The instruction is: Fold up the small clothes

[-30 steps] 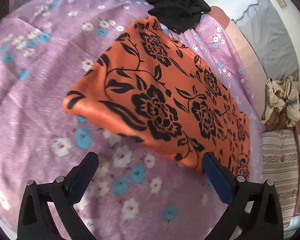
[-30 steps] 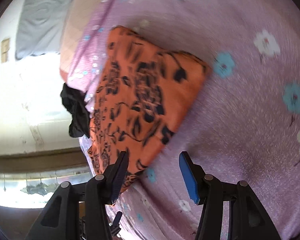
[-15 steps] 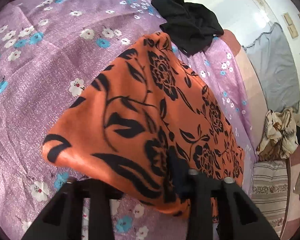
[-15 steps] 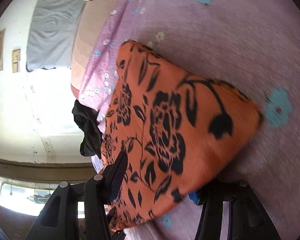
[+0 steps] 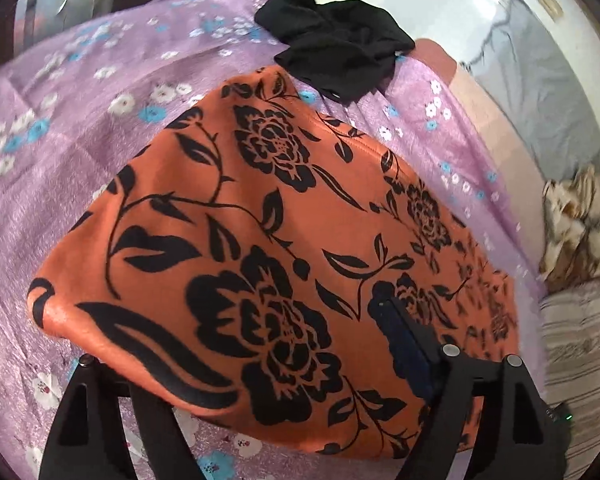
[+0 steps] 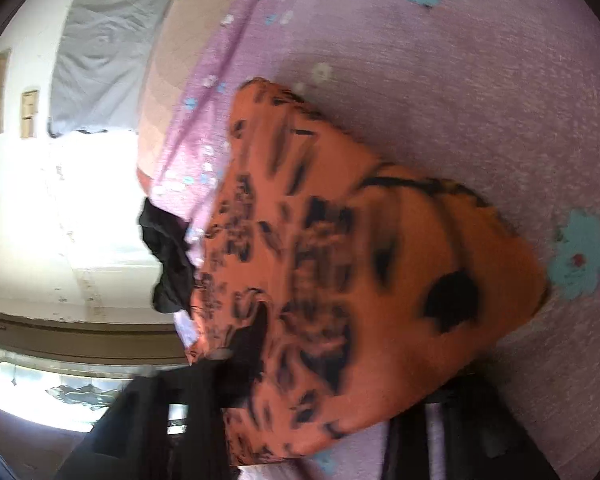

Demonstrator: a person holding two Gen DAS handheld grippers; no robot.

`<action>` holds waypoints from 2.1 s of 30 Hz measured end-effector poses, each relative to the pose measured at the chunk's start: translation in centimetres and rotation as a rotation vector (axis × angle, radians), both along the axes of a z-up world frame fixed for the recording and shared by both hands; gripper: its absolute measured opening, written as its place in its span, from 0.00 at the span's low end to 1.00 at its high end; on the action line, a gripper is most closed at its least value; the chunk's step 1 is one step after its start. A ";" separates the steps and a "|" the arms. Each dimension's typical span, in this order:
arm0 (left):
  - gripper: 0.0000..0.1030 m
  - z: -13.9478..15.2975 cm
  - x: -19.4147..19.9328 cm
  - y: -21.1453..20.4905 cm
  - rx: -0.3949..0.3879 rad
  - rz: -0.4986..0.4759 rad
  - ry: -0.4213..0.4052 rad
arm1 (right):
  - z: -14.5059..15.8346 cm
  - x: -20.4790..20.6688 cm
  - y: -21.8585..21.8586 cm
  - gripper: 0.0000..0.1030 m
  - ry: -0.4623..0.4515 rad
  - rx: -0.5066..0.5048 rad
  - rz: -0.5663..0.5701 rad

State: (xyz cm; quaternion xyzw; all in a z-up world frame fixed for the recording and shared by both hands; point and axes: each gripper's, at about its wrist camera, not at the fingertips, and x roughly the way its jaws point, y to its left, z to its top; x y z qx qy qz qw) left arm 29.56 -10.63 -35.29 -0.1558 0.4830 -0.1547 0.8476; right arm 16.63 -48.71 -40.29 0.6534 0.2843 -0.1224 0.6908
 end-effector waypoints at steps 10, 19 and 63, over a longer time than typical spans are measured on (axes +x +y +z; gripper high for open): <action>0.18 -0.7 0.6 3.2 -0.155 0.016 0.042 | 1.8 0.2 0.4 0.16 -0.009 -0.095 0.023; 0.16 3.2 -2.7 2.8 -0.149 -0.072 -0.061 | 6.8 -2.0 2.1 0.14 -0.042 -0.345 -0.011; 1.00 2.7 -1.4 3.2 0.274 -0.075 -0.040 | 1.3 -8.4 -0.6 0.26 0.014 -0.053 -0.130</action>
